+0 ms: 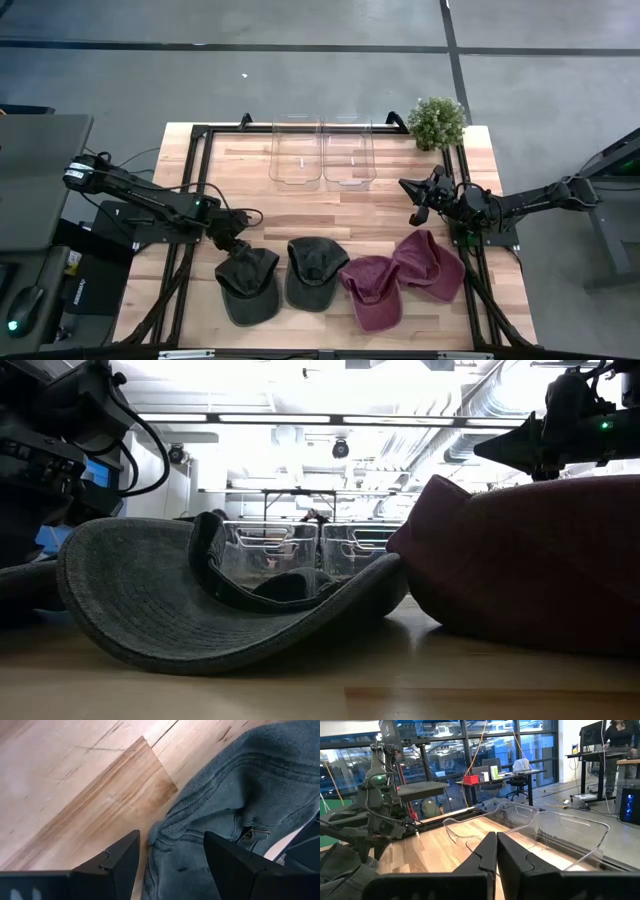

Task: Pick & Place hat
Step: Put the left black cap into the left transparent bin

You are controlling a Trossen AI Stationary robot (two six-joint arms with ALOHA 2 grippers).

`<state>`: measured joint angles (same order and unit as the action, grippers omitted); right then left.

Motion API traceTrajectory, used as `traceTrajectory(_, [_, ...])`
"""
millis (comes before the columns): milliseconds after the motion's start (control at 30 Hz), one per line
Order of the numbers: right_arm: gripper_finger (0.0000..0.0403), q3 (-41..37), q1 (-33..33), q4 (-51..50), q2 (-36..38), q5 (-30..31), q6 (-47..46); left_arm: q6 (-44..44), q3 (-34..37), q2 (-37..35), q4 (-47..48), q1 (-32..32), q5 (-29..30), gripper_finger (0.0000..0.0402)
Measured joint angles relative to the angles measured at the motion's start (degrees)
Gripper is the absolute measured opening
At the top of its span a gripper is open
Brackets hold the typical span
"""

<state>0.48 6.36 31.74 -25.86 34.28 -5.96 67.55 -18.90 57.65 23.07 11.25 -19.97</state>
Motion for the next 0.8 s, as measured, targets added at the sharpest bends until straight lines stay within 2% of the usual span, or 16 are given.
traceTrajectory(500, [0.0006,0.01,0.0,0.0,-0.01,0.0,0.0,0.33,-0.11,5.95,-6.65,0.0,-3.07,0.0213])
traceTrajectory(800, [0.0007,0.0,0.0,0.0,0.0,0.0,0.0,0.42,-0.22,7.72,-7.09,0.0,-3.54,0.0213])
